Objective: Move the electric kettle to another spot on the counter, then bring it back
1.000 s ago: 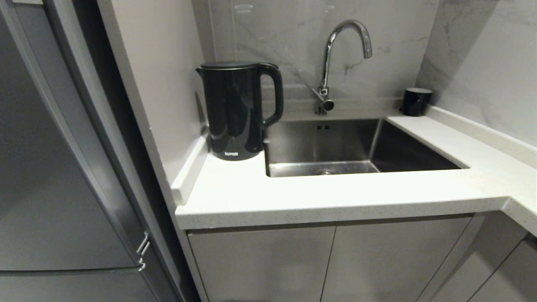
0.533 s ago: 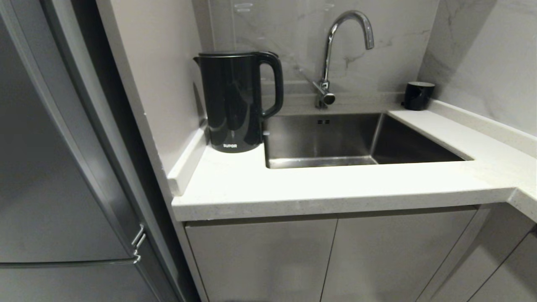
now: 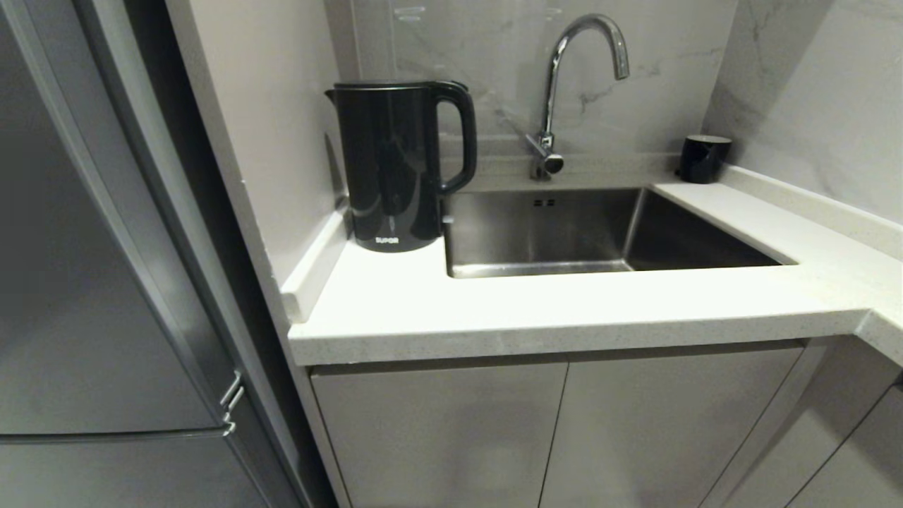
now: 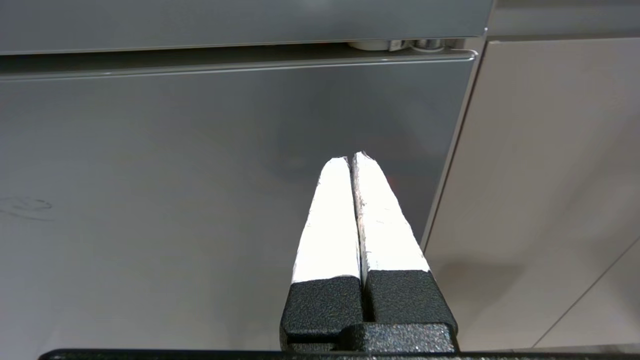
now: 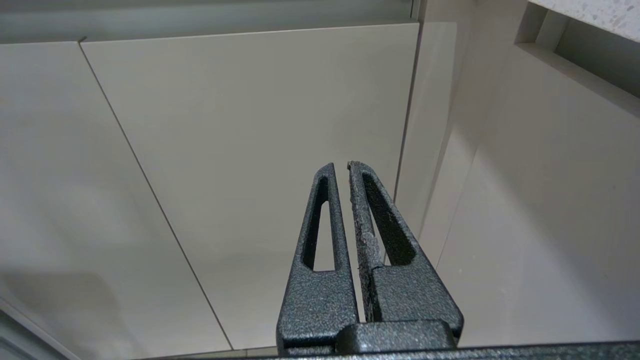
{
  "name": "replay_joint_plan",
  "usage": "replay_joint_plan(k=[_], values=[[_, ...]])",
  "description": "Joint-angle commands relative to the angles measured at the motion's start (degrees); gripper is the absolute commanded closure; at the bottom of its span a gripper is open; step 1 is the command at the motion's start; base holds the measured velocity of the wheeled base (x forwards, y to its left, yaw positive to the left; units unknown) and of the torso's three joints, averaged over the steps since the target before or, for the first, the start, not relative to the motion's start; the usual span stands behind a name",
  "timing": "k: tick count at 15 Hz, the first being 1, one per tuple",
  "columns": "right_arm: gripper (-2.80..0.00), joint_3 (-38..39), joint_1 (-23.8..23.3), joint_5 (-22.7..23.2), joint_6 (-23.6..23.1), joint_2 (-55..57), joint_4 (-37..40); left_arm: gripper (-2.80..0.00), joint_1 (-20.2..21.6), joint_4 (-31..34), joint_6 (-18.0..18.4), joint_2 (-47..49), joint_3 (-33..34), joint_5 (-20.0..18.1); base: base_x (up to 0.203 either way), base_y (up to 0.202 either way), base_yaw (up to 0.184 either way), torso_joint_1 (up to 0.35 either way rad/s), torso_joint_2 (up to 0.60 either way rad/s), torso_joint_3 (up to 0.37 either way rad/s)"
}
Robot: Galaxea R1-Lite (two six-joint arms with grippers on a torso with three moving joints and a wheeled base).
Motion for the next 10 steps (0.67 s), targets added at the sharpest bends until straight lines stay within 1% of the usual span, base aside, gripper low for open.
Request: replay_joint_plan(k=[1, 10], values=[[0.00, 0.1, 0.0, 0.0, -0.1, 0.0, 0.0, 0.00, 0.0, 0.0, 0.0, 0.1, 0.0, 0.0, 0.000, 0.000, 0.000, 0.000, 0.00, 0.000], [0.00, 0.0, 0.0, 0.0, 0.6, 0.0, 0.0, 0.00, 0.0, 0.0, 0.0, 0.1, 0.0, 0.0, 0.000, 0.000, 0.000, 0.000, 0.00, 0.000]])
